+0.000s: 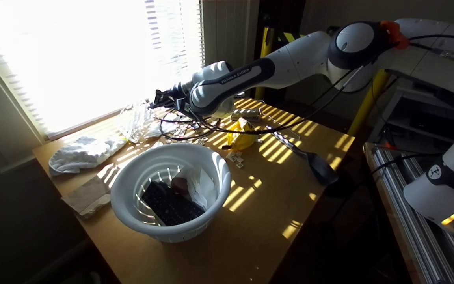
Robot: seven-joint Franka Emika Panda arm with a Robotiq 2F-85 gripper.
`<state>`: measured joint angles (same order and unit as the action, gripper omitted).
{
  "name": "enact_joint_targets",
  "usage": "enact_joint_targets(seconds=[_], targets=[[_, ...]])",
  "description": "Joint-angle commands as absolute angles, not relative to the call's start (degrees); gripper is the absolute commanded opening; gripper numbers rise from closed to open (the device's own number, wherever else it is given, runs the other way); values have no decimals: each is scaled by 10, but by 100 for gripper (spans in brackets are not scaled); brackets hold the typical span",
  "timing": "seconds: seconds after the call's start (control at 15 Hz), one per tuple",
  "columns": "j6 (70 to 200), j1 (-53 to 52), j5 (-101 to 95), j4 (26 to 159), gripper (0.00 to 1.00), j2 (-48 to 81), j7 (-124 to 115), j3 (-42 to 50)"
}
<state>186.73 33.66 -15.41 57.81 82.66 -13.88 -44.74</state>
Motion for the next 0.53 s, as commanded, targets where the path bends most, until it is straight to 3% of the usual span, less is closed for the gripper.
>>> enact_joint_targets(seconds=[0.0, 0.2, 0.47], targets=[[1849, 357, -168, 586, 0, 820, -118, -470], [1845, 355, -157, 586, 1, 807, -124, -450], [1836, 309, -105, 597, 1, 730, -167, -268]])
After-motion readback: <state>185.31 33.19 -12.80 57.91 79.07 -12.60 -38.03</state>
